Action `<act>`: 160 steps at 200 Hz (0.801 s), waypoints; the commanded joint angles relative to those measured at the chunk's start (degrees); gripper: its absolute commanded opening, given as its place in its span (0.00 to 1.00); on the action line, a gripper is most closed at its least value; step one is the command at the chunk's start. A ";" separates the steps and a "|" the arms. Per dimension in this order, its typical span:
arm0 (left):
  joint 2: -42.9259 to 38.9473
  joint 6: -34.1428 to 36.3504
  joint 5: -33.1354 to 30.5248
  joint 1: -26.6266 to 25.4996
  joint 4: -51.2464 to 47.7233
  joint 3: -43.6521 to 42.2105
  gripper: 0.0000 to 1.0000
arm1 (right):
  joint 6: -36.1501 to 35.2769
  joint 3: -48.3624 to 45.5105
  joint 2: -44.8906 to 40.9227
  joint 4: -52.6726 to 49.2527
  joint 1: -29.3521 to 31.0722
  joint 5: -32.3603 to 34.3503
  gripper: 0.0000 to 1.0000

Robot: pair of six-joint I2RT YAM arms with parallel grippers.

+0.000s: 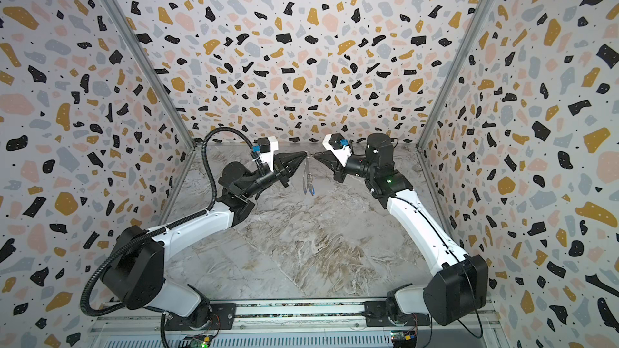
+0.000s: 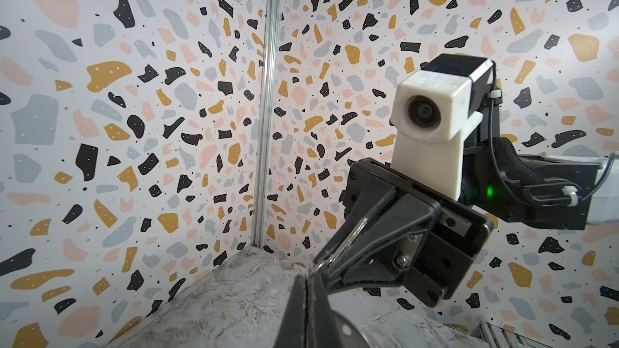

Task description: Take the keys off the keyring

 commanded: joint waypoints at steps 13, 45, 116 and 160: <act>-0.86 -0.75 -3.90 1.00 10.20 0.18 0.00 | 0.92 -0.88 -0.68 -2.03 0.45 0.48 0.00; -1.49 -0.13 -5.38 1.03 10.32 -0.44 0.00 | 0.77 -1.11 -0.58 -2.54 1.15 0.50 0.00; -1.32 -0.39 -5.82 1.01 10.91 -0.54 0.00 | -0.78 -0.96 0.65 -4.22 3.20 1.36 0.00; -1.44 -0.95 -5.80 1.03 11.48 -0.72 0.00 | -2.14 -1.37 0.54 -4.00 3.17 2.52 0.00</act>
